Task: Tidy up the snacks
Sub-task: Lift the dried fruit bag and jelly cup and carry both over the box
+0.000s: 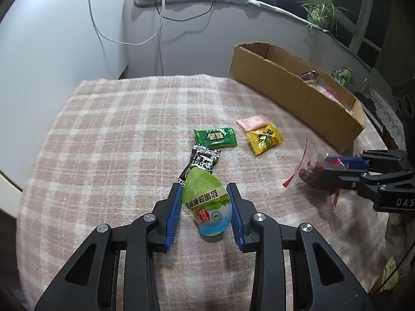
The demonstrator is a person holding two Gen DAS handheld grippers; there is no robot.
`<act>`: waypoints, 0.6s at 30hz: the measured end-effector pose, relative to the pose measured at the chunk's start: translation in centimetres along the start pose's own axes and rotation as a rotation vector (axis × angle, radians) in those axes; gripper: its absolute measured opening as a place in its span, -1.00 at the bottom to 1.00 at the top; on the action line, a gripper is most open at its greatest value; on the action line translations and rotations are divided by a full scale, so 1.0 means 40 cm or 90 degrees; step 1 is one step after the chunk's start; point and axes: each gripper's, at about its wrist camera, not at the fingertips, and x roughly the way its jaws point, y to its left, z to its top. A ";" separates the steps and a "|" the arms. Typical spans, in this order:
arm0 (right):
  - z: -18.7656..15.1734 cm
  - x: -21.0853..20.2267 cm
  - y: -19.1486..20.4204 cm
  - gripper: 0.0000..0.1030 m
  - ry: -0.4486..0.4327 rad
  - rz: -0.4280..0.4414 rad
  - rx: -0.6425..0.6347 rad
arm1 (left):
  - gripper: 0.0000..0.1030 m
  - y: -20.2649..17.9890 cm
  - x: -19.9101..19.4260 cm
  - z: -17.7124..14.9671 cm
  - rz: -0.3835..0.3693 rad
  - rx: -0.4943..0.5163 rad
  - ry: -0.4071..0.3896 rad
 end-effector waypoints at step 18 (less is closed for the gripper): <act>-0.001 -0.090 -0.010 -0.34 -0.048 -0.021 -0.017 | -0.36 -0.036 -0.035 0.053 -0.014 0.016 -0.037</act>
